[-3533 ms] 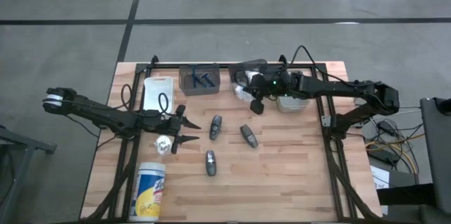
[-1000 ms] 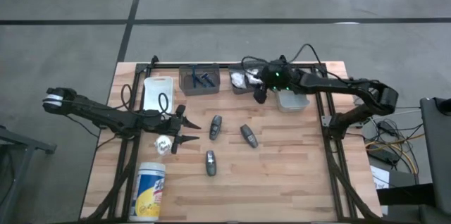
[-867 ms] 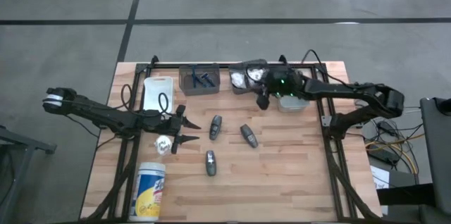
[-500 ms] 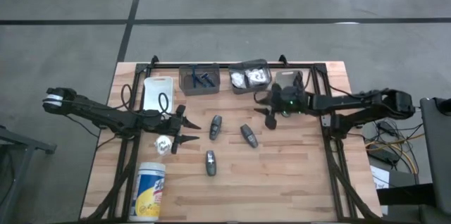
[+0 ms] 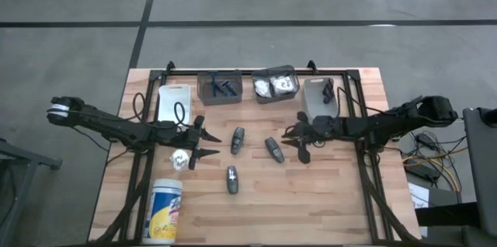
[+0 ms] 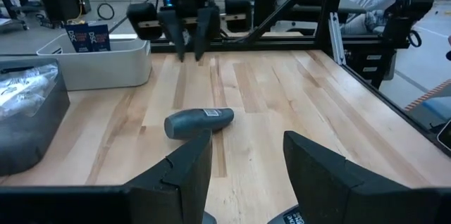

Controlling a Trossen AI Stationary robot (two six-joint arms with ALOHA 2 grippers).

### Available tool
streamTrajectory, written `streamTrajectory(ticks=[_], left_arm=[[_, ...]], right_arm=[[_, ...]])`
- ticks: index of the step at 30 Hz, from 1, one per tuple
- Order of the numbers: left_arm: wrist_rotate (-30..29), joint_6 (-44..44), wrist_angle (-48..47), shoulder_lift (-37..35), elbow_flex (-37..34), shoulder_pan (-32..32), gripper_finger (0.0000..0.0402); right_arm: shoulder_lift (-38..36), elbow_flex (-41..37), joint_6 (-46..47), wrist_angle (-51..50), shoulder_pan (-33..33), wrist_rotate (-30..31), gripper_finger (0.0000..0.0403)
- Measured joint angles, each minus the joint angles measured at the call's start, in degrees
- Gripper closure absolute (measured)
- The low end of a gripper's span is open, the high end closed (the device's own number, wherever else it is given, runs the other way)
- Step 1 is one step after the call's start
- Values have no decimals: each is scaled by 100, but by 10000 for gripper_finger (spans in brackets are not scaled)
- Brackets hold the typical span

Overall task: Pick & Place Travel size toiletries
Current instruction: Put the white cotton pack into the right black bin

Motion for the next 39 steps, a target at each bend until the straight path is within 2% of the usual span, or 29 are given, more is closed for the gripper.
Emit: streamTrajectory(ticks=[7,12,17,20,26,30,35,39], left_arm=[[2,-309,88,0,0,0,222],[33,-1117,206,0,2,-4,222],[57,-1128,-62,0,5,-27,222],[108,-1130,-945,0,241,-122,222],[98,-1427,-4289,188,1522,-366,222],[94,-1706,-5946,495,2329,-526,222],[137,-1894,-7172,843,2914,-630,222],[138,-2015,-7645,1050,2945,-663,223]], right_arm=[[0,-8,-14,5,270,4,336],[0,-8,-37,6,281,47,353],[0,-14,-40,142,281,48,364],[0,-16,-53,136,281,48,368],[0,-16,-57,134,279,48,365],[0,-19,-86,134,279,50,356],[0,-19,-101,136,279,50,344],[2,-19,-103,134,279,52,336]])
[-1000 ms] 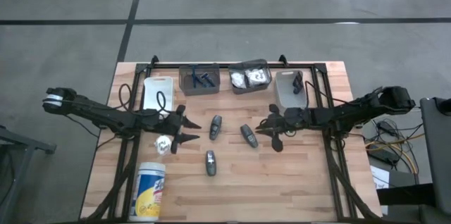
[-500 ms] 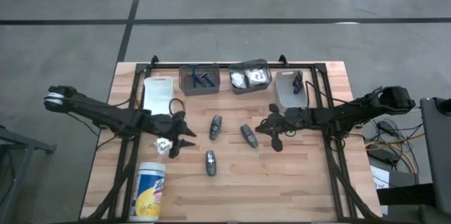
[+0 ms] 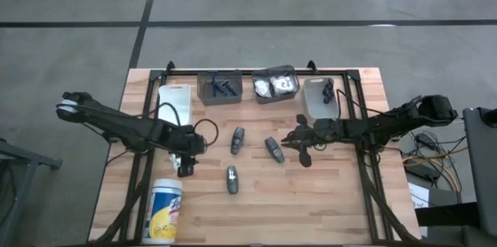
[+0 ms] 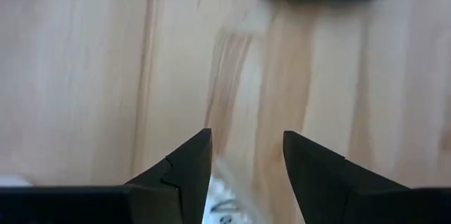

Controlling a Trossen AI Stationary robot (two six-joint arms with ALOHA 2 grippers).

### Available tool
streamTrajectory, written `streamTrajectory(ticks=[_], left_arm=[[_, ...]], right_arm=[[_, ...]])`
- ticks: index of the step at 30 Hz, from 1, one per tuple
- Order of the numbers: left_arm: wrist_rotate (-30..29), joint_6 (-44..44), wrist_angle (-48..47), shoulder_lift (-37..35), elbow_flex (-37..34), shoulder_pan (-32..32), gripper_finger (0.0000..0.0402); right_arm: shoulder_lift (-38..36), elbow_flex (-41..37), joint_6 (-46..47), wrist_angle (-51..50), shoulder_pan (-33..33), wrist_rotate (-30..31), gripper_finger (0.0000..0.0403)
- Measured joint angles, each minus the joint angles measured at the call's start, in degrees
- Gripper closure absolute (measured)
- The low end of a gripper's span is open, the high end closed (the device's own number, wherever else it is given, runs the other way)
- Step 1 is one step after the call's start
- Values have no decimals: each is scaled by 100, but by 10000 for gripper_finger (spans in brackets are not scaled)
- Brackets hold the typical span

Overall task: Pick & Place Travel size toiletries
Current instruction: Put the white cotton pack into the right black bin

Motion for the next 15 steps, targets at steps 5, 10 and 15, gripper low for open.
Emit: streamTrajectory(ticks=[5,10,15], left_arm=[[2,-275,-142,299,-343,-5,223],[2,-278,-283,556,-460,-4,223],[2,-279,-508,702,-512,-4,223]], right_arm=[[4,0,-18,0,0,0,325],[4,0,-105,0,0,0,314],[4,0,-105,0,0,-1,306]])
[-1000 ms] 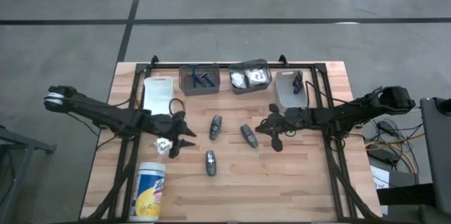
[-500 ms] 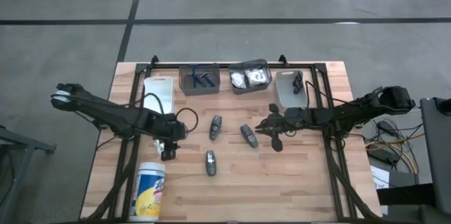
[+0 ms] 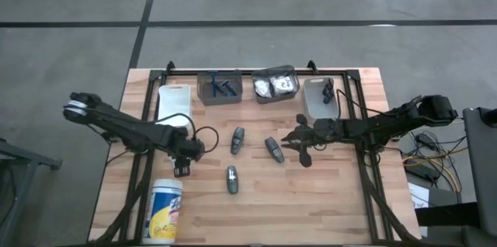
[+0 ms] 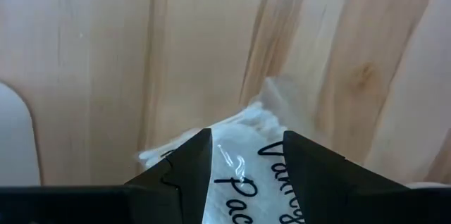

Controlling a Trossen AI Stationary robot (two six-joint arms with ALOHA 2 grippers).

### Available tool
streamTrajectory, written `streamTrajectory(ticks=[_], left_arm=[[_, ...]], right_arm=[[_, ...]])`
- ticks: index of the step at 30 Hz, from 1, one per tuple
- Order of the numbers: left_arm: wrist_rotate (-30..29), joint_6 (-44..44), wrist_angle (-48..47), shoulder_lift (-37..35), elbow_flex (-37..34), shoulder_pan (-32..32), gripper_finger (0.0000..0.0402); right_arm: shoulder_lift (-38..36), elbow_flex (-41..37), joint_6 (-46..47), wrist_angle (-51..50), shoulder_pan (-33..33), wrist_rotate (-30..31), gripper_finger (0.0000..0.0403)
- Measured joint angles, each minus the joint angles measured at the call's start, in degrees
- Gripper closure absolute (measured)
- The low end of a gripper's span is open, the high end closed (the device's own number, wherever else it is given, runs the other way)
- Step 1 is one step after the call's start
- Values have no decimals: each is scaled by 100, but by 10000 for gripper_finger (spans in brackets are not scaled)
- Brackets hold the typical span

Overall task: Pick & Place Travel size toiletries
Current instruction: Put the white cotton pack into the right black bin

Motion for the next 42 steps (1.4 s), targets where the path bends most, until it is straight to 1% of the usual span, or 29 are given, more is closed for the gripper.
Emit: streamTrajectory(ticks=[7,10,13,17,24,26,32,38,42], left_arm=[[0,-3,-16,195,0,0,223],[7,-2,-7,278,-7,0,223],[9,-2,0,357,-60,0,235],[99,3,1,450,-94,0,273],[139,197,154,402,-45,0,371],[136,276,221,401,2,0,391],[122,437,569,399,172,0,389],[63,715,789,399,439,0,397],[-153,1003,1182,399,636,0,395]], right_arm=[[0,0,9,0,0,0,300],[0,0,20,0,0,0,306],[0,0,20,-1,0,-1,317],[0,0,14,-2,0,-1,335],[0,0,9,-4,0,-1,359],[0,0,7,-4,0,-1,364],[0,0,20,-2,0,-1,368],[0,0,21,-2,0,-10,350],[0,0,22,29,0,-12,336]])
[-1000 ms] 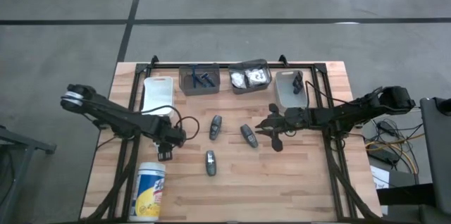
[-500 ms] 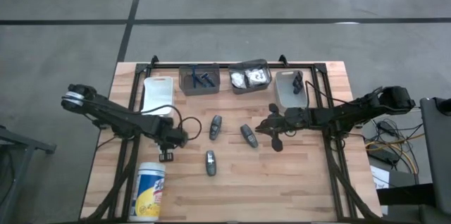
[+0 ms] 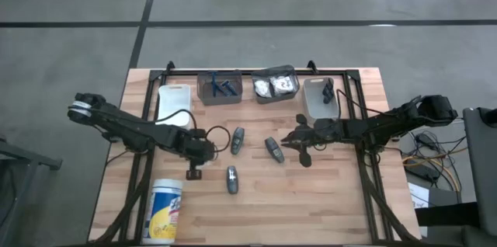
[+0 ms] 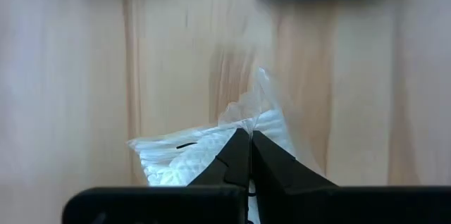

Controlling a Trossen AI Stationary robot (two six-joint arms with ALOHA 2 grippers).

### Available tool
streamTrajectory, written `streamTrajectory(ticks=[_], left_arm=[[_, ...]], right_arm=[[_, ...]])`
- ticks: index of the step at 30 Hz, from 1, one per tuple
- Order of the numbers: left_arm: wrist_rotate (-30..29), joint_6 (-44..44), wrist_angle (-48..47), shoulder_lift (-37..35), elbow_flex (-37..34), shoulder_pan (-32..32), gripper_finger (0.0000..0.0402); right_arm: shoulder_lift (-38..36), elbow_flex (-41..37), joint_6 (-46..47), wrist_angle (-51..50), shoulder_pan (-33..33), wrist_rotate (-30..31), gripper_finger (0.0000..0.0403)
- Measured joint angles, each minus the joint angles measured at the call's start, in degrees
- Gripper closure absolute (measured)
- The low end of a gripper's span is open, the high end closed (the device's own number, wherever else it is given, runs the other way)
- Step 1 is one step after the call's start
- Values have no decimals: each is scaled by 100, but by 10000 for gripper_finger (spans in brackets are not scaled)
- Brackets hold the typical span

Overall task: Pick & Place Travel size toiletries
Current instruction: Put the white cotton pack into the right black bin

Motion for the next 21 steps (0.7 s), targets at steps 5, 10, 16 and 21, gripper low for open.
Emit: streamTrajectory(ticks=[5,10,16,21], left_arm=[[-150,696,1237,-2,75,11,395],[-382,1240,2483,-2,75,19,394],[-386,1778,3801,-4,50,20,395],[-385,2139,4622,-4,44,20,394]], right_arm=[[0,0,25,260,0,-4,317],[0,0,-5,505,0,-11,294],[0,0,-235,855,0,-11,255],[0,0,-456,1254,0,-11,222]])
